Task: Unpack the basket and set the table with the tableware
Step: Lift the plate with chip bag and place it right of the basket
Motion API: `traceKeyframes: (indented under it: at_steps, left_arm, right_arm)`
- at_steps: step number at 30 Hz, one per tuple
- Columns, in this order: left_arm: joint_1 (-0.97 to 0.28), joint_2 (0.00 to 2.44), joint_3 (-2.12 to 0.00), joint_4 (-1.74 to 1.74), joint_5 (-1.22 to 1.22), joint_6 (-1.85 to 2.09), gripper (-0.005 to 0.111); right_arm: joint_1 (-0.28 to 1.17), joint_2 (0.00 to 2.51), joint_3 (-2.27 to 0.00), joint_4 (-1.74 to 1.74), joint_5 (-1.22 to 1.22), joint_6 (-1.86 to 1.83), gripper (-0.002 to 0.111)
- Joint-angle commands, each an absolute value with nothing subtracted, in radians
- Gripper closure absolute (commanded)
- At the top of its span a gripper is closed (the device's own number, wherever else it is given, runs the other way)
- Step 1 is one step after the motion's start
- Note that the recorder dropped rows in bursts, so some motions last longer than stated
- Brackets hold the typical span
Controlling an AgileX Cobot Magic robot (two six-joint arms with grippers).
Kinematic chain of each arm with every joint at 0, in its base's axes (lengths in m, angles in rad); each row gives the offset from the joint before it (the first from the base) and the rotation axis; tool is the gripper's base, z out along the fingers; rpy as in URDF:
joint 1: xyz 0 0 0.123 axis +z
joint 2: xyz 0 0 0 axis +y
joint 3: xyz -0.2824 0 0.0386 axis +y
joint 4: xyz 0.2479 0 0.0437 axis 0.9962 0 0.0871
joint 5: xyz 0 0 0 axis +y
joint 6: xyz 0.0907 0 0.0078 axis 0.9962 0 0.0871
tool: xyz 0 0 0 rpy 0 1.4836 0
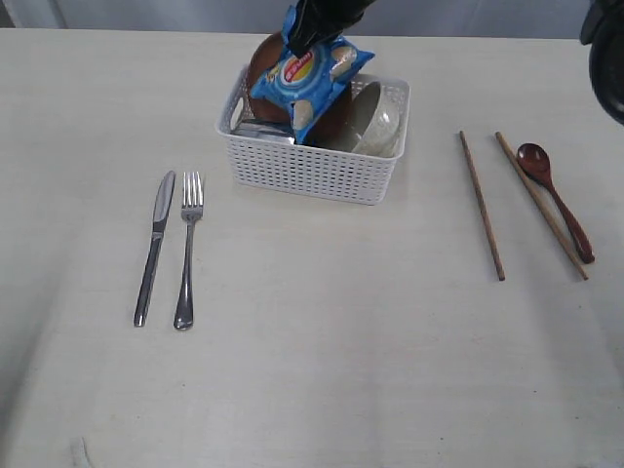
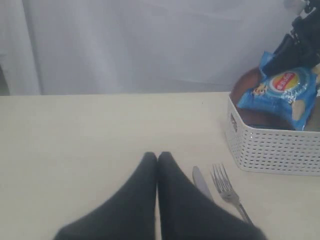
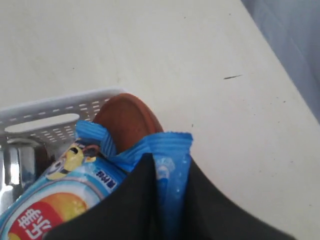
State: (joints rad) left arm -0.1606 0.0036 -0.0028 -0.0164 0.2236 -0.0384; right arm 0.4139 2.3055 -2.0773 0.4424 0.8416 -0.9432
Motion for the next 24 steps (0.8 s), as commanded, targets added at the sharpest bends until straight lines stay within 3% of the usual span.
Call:
traceKeyframes:
  at_steps: [1, 10, 16, 19, 24]
  left_arm:
    - [-0.162, 0.000, 0.000, -0.019, 0.213, -0.038, 0.107]
    - [-0.162, 0.000, 0.000, -0.019, 0.213, -0.038, 0.107]
    - [-0.162, 0.000, 0.000, -0.019, 0.213, -0.038, 0.107]
    - [-0.162, 0.000, 0.000, -0.019, 0.213, -0.038, 0.107]
    - [-0.162, 0.000, 0.000, -0.019, 0.213, -0.038, 0.107]
  right_arm:
    - [0.409, 2.227, -2.081, 0.451, 0.802, -0.950, 0.108]
    - [0.311, 2.141, -2.081, 0.439, 0.790, -0.861, 0.108]
    - [0.066, 2.146, -2.081, 0.586, 0.808, -0.797, 0.108]
    - [-0.158, 2.226, -2.081, 0.867, 0.894, -0.800, 0.108]
    - [-0.301, 2.379, -2.081, 0.948, 0.932, -0.774, 0.108]
